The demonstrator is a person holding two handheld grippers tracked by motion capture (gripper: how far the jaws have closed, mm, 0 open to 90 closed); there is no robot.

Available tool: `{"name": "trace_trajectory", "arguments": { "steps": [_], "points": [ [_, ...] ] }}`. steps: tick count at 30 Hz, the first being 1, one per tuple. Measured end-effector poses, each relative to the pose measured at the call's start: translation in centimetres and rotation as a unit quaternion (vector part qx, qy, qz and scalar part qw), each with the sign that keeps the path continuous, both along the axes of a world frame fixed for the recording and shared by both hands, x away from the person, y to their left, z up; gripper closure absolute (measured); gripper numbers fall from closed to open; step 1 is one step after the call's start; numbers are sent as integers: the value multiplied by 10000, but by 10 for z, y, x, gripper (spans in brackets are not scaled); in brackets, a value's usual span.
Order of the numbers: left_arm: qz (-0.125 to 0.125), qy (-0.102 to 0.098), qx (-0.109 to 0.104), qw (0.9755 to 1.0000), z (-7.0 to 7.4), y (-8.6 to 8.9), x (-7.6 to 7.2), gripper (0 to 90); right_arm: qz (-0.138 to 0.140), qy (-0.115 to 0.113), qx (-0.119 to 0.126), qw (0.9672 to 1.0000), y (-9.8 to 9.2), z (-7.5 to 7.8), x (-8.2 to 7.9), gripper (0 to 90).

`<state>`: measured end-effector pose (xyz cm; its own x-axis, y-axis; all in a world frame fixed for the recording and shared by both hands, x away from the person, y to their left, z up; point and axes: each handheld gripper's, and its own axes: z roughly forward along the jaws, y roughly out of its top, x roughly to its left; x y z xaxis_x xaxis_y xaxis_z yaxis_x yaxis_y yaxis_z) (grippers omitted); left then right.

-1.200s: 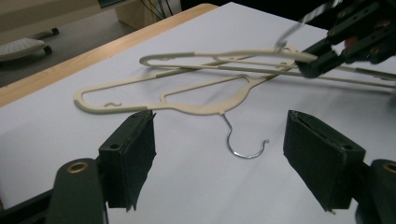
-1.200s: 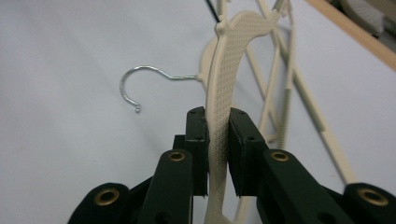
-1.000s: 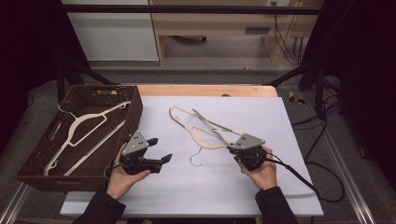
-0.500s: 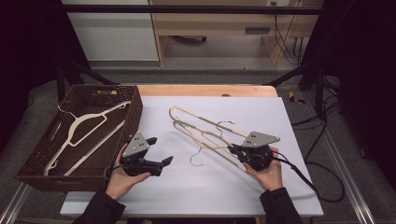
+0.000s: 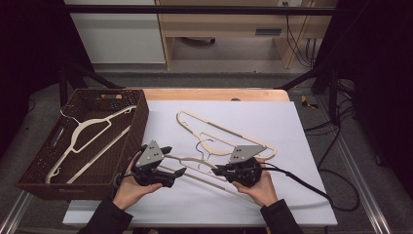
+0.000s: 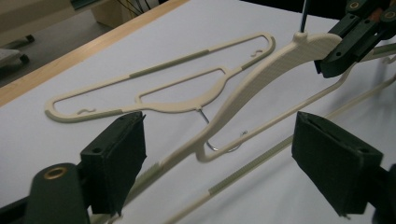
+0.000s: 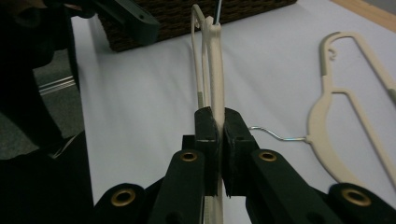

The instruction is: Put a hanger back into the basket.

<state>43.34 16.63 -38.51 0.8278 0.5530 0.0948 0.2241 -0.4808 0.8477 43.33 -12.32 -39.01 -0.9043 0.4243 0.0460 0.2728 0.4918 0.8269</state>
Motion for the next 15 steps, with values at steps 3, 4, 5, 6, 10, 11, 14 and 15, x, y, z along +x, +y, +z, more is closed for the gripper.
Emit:
{"name": "trace_trajectory", "arguments": {
  "steps": [3, 4, 5, 6, 10, 11, 14, 15],
  "points": [
    [-149, 57, 151, 9998, -4, -6, 1, 267, 111, 77, 36, 9999, 4, -2, 0, 870],
    [-175, 52, 199, 9996, -6, -8, 1, 314, 127, 97, 26, 9999, 5, -3, 0, 870],
    [-198, 52, 267, 9994, -7, -10, 1, 342, 142, 94, 21, 9999, 5, -3, 0, 870],
    [-205, 56, 327, 9992, -9, -11, 2, 377, 145, 103, 12, 9998, 6, -3, 0, 870],
    [-290, 42, 448, 9986, -11, -15, 2, 517, 288, 186, 42, 9994, 8, -5, -1, 870],
    [-314, 47, 478, 9984, -12, -16, 1, 517, 320, 185, 42, 9993, 9, -5, -1, 870],
    [-384, 133, 539, 9977, -12, -16, 1, 633, 407, 204, 8, 9990, 12, -6, -2, 870],
    [-410, 122, 597, 9973, -11, -16, 1, 657, 411, 210, 10, 9989, 12, -6, -2, 870]
  ]
}}
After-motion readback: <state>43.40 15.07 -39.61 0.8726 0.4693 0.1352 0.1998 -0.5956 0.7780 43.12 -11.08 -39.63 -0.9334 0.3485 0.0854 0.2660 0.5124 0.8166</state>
